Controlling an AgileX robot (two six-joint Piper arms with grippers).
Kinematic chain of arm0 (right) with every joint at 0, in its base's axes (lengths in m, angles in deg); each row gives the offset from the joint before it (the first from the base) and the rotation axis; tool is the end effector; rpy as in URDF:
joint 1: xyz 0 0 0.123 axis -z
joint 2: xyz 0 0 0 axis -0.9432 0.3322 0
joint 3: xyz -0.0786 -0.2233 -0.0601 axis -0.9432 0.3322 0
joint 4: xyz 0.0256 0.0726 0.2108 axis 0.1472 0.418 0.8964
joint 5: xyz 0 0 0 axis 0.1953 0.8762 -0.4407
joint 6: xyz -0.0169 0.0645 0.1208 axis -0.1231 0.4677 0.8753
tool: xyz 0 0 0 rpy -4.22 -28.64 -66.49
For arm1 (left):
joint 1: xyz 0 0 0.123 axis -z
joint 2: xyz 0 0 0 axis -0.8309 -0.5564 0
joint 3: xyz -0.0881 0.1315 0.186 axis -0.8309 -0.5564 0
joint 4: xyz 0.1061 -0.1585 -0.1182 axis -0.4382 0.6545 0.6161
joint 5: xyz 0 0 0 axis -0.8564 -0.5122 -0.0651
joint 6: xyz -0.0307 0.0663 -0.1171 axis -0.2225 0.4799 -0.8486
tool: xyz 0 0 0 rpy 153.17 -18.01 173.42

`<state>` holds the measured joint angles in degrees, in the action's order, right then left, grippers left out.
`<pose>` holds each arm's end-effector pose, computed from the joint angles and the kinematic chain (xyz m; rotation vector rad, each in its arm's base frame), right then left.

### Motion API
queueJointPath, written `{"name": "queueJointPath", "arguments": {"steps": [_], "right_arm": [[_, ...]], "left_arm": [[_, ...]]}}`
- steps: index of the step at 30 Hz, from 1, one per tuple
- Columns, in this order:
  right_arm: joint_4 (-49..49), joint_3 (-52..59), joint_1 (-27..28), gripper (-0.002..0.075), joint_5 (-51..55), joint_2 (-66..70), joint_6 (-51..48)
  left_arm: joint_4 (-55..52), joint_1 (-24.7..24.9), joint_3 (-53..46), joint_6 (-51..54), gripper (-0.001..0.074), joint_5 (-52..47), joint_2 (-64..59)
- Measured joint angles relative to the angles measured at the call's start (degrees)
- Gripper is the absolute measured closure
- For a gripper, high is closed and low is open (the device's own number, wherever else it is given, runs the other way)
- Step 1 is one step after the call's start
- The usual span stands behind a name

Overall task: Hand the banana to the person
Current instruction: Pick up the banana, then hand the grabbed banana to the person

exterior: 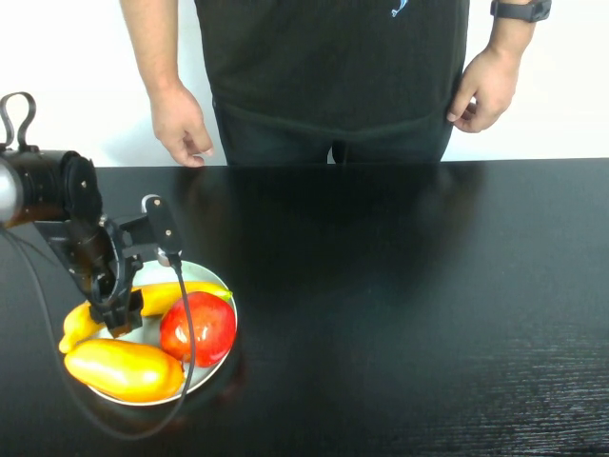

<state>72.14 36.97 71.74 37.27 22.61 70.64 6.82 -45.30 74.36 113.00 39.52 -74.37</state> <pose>0.1105 -0.0126 0.1588 0.0978 1.8629 -0.0625 0.3392 -0.0688 0.0706 1.8376 2.3798 0.0593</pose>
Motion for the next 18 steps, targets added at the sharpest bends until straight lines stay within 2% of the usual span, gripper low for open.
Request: {"name": "queueJointPath", "arguments": {"steps": [6,11,18], "right_arm": [[0.0,0.0,0.0,0.0736,0.0,0.0,0.0],[0.0,0.0,0.0,0.0736,0.0,0.0,0.0],[0.0,0.0,0.0,0.0736,0.0,0.0,0.0]], "left_arm": [[0.78,0.0,0.0,-0.45,0.0425,0.0,0.64],[0.78,0.0,0.0,-0.81,0.0425,-0.44,6.96],[2.22,0.0,0.0,-7.33,0.0426,-11.05,21.1]]}}
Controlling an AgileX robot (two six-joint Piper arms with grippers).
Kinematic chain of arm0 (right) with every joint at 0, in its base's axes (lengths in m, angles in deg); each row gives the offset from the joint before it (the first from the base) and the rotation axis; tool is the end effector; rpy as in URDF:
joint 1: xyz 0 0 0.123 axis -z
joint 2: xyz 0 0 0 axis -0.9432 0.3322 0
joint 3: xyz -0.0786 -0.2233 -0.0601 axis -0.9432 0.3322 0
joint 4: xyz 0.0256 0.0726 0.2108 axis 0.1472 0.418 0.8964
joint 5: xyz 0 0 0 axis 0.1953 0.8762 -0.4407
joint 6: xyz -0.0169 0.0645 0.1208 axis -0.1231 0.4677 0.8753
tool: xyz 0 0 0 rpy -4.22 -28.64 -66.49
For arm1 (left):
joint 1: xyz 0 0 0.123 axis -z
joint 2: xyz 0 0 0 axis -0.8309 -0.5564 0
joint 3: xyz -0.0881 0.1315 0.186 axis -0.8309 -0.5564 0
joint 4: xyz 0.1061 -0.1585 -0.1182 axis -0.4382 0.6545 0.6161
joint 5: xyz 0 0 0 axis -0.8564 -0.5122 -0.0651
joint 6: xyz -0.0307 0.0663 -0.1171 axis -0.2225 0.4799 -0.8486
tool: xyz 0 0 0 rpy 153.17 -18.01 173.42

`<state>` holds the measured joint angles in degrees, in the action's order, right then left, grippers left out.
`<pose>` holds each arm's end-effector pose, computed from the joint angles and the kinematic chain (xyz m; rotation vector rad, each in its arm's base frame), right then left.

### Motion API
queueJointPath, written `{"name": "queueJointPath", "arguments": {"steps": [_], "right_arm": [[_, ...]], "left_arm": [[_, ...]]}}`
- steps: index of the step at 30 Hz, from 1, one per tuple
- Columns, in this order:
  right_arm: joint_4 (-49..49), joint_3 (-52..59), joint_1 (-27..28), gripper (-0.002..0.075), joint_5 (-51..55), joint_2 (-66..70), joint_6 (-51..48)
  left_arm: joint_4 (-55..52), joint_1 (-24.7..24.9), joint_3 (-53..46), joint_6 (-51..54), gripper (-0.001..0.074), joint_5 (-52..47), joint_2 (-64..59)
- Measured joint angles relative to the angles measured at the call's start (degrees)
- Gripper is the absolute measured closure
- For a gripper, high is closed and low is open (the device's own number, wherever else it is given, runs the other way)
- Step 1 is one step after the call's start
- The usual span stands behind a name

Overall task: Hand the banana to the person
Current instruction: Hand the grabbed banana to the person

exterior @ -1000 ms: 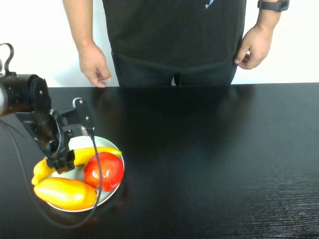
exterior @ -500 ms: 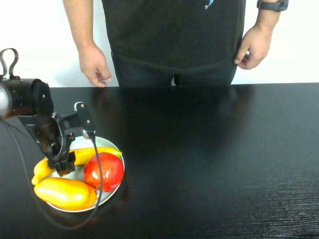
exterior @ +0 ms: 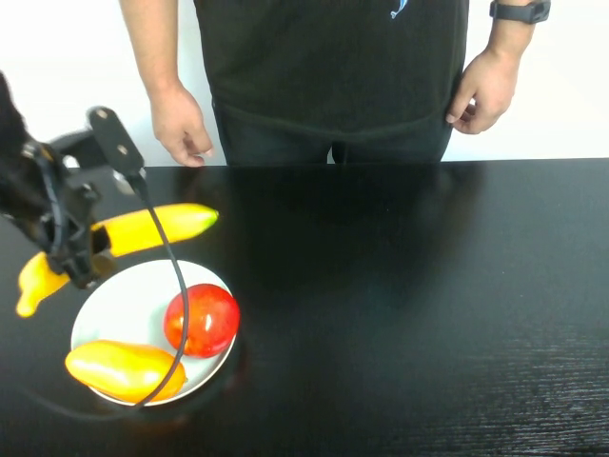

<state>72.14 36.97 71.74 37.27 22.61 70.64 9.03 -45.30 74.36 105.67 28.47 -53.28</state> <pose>0.1105 -0.0126 0.1588 0.0978 1.8629 -0.0625 0.3101 -0.0683 0.1883 1.5709 2.3503 0.0916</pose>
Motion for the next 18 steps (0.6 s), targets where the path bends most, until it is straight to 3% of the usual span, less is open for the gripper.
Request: {"name": "queueJointPath", "arguments": {"steps": [7,18], "right_arm": [[0.0,0.0,0.0,0.0736,0.0,0.0,0.0],[0.0,0.0,0.0,0.0736,0.0,0.0,0.0]], "left_arm": [[1.82,0.0,0.0,-9.73,0.0426,-13.07,12.55],[3.9,0.0,0.0,-11.38,0.0426,-16.15,25.62]]}}
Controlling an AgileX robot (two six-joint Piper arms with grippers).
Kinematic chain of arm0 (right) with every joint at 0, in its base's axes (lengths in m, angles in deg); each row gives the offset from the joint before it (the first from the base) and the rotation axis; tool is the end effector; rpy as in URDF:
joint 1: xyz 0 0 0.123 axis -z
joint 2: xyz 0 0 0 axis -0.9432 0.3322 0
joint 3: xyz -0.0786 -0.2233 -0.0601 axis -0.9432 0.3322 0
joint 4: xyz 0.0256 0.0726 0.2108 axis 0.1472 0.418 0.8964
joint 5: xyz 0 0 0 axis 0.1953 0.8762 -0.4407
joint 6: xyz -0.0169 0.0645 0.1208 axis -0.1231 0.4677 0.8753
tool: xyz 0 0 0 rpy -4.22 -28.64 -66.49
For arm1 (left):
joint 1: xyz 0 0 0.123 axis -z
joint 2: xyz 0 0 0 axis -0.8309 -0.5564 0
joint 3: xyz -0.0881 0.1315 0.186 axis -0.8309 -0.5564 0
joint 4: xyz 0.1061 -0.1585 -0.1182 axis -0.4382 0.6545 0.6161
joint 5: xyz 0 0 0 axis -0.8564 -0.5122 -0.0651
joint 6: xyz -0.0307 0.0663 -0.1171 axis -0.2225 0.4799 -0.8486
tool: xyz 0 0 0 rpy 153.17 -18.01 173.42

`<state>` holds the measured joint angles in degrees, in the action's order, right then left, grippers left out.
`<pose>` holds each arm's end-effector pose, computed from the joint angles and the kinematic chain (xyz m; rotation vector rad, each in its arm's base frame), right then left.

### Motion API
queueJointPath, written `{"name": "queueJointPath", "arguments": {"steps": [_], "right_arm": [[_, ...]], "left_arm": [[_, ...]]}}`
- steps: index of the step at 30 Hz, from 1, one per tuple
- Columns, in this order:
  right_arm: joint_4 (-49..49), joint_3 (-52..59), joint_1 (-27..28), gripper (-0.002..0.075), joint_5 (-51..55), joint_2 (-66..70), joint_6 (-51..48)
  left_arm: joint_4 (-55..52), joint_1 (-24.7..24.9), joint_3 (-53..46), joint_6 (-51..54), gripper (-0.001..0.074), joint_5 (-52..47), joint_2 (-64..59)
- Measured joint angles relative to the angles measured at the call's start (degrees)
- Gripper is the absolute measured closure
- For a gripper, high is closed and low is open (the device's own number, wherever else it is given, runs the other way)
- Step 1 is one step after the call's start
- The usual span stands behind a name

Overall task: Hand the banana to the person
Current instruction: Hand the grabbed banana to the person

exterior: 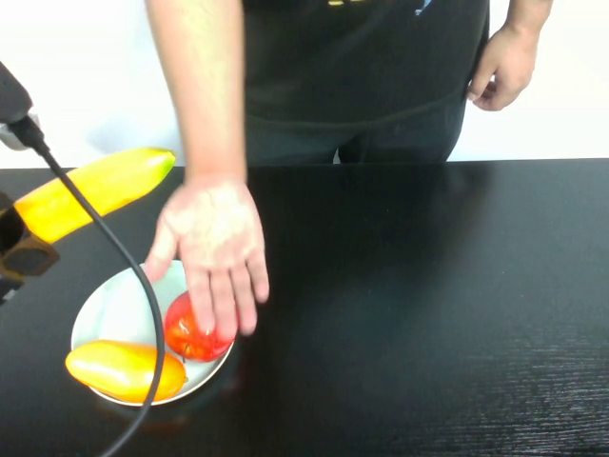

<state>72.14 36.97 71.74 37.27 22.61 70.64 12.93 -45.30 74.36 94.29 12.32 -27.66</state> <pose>0.1105 -0.0126 0.1588 0.0978 1.8629 -0.0625 0.2186 -0.0611 0.2977 1.2673 2.3198 0.0159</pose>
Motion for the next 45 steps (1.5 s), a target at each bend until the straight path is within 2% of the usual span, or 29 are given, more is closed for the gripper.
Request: {"name": "queueJointPath", "arguments": {"steps": [16,22,27,32,36,40,45], "right_arm": [[0.0,0.0,0.0,0.0736,0.0,0.0,0.0],[0.0,0.0,0.0,0.0736,0.0,0.0,0.0],[0.0,0.0,0.0,0.0736,0.0,0.0,0.0],[0.0,0.0,0.0,0.0736,0.0,0.0,0.0],[0.0,0.0,0.0,0.0736,0.0,0.0,0.0],[0.0,0.0,0.0,0.0736,0.0,0.0,0.0],[0.0,0.0,0.0,0.0736,0.0,0.0,0.0]], "left_arm": [[0.0,0.0,0.0,0.24,0.0426,-0.09,-1.87],[0.0,0.13,0.0,3.35,0.0426,-0.09,-2.98],[-1.51,4.79,3.8,5.08,0.0426,-0.22,-9.76],[-6.51,12.47,13.49,3.09,0.0426,0.04,-20.0],[-8.19,16.64,18.9,2.4,0.0426,0.24,-27.1],[-8.19,18.94,21.58,2.17,0.0426,0.49,-33.38],[-9.12,19.47,21.94,-0.02,0.0426,1.09,-36.7]]}}
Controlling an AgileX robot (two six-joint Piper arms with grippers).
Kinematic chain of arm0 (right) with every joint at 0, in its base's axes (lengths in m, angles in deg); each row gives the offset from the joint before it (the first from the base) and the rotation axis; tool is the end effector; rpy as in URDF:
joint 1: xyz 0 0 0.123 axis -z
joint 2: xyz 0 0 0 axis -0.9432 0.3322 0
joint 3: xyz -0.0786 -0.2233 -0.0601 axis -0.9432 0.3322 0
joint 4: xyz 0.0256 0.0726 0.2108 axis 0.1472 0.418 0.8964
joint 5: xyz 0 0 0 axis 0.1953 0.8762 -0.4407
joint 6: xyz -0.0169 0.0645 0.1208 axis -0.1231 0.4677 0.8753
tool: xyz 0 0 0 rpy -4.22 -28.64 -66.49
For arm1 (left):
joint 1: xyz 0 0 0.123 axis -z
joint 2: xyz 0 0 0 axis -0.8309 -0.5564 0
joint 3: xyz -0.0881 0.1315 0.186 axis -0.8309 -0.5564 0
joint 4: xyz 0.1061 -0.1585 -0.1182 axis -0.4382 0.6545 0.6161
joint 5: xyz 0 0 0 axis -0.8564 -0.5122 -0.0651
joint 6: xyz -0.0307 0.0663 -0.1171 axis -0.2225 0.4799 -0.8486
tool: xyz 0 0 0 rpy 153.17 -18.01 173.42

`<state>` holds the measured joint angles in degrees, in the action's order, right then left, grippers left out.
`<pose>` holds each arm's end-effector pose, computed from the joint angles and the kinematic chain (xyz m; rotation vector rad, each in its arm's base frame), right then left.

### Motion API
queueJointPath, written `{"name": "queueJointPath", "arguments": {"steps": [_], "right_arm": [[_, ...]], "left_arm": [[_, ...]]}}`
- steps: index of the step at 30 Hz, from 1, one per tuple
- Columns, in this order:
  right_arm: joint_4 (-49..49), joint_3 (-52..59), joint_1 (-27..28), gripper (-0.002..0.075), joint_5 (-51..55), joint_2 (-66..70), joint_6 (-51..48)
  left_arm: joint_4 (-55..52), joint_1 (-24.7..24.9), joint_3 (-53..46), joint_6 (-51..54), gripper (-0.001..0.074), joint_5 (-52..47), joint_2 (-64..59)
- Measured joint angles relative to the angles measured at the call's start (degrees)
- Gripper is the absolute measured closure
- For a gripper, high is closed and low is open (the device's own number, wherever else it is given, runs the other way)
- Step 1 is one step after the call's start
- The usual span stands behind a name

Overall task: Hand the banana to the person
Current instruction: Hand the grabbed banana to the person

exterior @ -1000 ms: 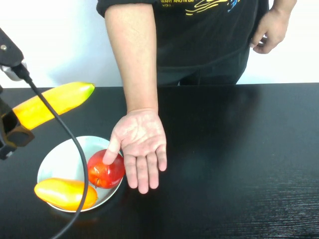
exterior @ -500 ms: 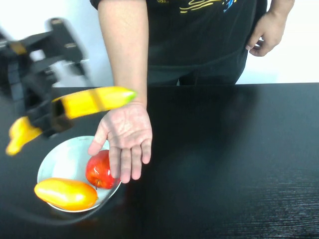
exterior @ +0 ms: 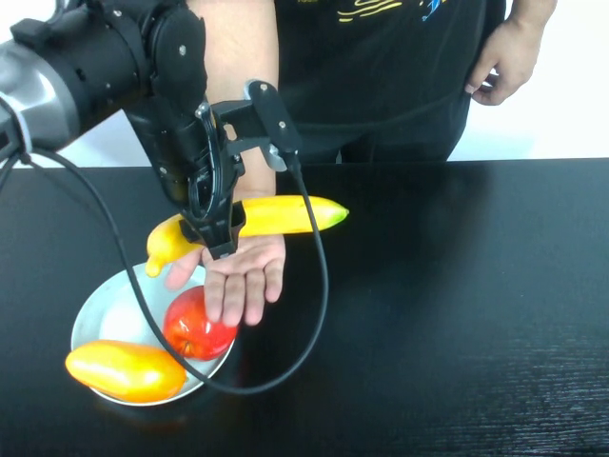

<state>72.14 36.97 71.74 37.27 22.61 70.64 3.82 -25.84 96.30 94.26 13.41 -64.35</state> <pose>0.1105 -0.0126 0.1588 0.0978 1.8629 -0.0625 0.3084 -0.1782 0.2128 1.8223 2.2636 0.0736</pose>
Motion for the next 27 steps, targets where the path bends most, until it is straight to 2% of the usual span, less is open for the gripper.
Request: {"name": "queueJointPath", "arguments": {"steps": [16,27], "right_arm": [[0.0,0.0,0.0,0.0736,0.0,0.0,0.0],[0.0,0.0,0.0,0.0736,0.0,0.0,0.0]], "left_arm": [[-0.88,0.0,0.0,-2.74,0.0423,-0.11,1.28],[-1.21,0.0,0.0,-4.67,0.0365,-0.43,2.47]]}}
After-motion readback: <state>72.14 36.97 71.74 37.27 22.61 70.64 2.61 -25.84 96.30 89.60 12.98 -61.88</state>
